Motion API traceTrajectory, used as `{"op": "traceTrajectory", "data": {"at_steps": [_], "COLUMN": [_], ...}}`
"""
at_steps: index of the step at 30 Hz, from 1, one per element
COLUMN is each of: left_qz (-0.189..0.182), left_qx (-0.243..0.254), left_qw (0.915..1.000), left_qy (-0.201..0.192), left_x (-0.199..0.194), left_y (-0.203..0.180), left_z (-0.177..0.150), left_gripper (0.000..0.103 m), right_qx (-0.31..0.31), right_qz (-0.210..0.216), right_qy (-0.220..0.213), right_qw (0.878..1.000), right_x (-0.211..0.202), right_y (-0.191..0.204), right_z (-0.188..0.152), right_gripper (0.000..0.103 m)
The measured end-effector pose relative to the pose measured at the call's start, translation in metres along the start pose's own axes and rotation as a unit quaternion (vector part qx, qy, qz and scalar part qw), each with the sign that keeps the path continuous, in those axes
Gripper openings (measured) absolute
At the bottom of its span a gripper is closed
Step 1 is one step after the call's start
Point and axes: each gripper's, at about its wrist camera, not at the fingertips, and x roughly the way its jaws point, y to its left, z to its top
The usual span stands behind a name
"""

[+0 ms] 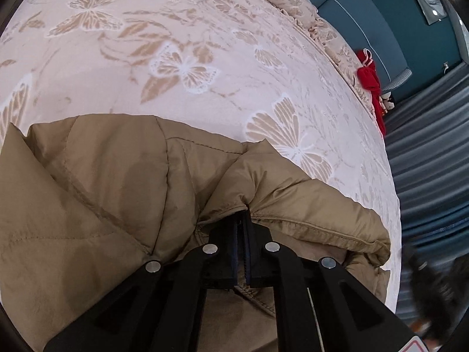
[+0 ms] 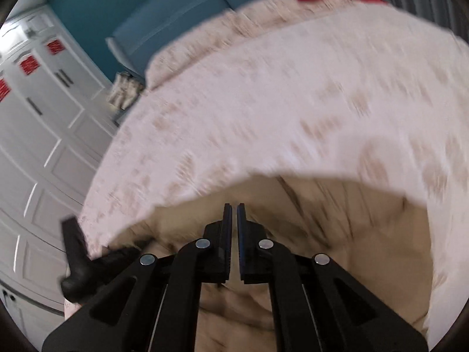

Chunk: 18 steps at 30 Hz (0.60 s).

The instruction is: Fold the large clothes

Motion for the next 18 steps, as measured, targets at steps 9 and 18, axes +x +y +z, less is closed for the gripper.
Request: {"op": "traceTrajectory", "data": {"at_steps": [9,18], "left_qz": [-0.004,0.008], "left_qx": [0.036,0.068], "left_qw": [0.9988,0.9960], "left_qy": [-0.033,-0.058], "left_x": [-0.001,0.002], "left_y": [-0.002,-0.006], "left_z": [-0.010,-0.020], "left_gripper": [0.010,0.010], "right_qx": [-0.052,-0.077], "right_qz": [-0.098,-0.109], "right_qy": [0.058,0.066], "right_qw": [0.992,0.989], "right_x": [0.061,0.080], "right_y": [-0.002,-0.008], "right_z": [-0.025,-0.045], "right_gripper": [0.000,0.000]}}
